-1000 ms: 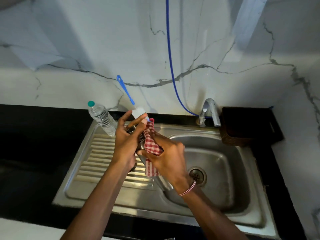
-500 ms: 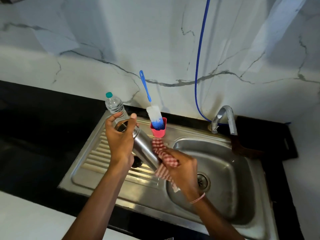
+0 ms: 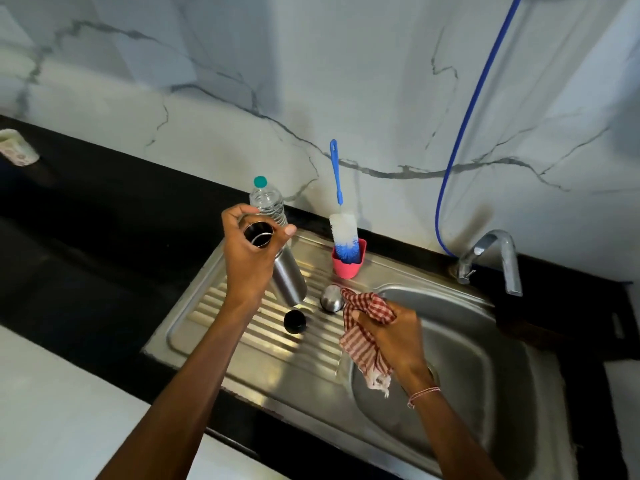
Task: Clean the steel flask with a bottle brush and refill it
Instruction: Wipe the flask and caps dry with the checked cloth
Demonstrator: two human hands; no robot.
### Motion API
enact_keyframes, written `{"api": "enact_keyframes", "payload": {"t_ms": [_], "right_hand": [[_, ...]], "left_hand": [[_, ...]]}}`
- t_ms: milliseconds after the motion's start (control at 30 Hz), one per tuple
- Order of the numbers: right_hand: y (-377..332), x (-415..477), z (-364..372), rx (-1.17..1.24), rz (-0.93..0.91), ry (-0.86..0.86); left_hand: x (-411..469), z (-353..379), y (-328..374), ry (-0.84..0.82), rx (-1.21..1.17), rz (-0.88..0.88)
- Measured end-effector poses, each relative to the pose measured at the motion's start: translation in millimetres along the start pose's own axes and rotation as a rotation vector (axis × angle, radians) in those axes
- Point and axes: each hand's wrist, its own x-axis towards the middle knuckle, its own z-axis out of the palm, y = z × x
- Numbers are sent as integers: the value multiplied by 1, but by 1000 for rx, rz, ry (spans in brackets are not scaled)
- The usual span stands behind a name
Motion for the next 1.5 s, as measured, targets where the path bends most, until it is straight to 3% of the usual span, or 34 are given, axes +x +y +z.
{"api": "enact_keyframes", "payload": {"t_ms": [433, 867, 1233, 1333, 1400, 1433, 1500], "right_hand": [[14, 9, 9, 15, 60, -3], [19, 13, 27, 209, 208, 46], [20, 9, 27, 271, 233, 51], [21, 6, 25, 277, 225, 55], [23, 2, 21, 288, 223, 54], [26, 0, 19, 292, 230, 49], [31, -5, 14, 285, 244, 37]], "left_hand": [[59, -5, -87, -248, 205, -135], [57, 2, -112, -382, 242, -50], [49, -7, -110, -243, 444, 63], [25, -16, -103, 53, 476, 182], [-6, -20, -105, 221, 400, 154], [-22, -23, -114, 207, 401, 92], [-51, -30, -146, 2, 574, -64]]}}
